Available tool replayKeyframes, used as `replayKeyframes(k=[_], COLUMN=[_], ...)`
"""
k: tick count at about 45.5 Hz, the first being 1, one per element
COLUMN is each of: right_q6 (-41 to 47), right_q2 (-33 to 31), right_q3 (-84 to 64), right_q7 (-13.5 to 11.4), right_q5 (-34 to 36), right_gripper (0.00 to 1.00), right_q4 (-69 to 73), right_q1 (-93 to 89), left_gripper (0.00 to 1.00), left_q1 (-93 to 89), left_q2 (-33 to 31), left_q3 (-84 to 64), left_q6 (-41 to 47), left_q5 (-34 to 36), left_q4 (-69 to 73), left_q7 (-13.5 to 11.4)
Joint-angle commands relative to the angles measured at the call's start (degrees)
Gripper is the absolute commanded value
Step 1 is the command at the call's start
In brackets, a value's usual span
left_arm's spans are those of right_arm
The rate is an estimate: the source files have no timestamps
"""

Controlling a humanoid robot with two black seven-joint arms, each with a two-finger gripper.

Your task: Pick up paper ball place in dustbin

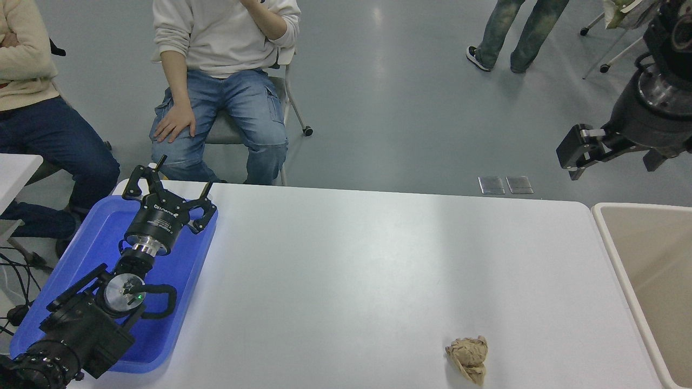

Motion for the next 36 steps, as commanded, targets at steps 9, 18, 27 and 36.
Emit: replayKeyframes(k=[9, 18, 27, 36], right_q6=[0.0, 0.0, 0.0, 0.0], right_q2=[-0.37, -0.99, -0.99, -0.99], right_q3=[0.17, 0.26, 0.26, 0.26], right_q7=[0.0, 0.0, 0.0, 0.0], right_q5=[0.0, 0.0, 0.0, 0.0], right_gripper=[1.0, 1.0, 1.0, 1.0], right_q4=[0.01, 0.01, 0.09, 0.01], right_q1=[0.33, 0.86, 0.07, -0.55], left_gripper=[1.0, 1.0, 1.0, 1.0], left_q1=[-0.03, -0.03, -0.03, -0.03], left_q2=[0.0, 0.0, 0.0, 0.0], left_q3=[-0.04, 0.05, 0.04, -0.04], left_q6=[0.07, -0.01, -0.01, -0.01], left_q5=[-0.05, 0.04, 0.04, 0.04], left_q4=[0.0, 0.0, 0.0, 0.0], left_q7=[0.0, 0.0, 0.0, 0.0])
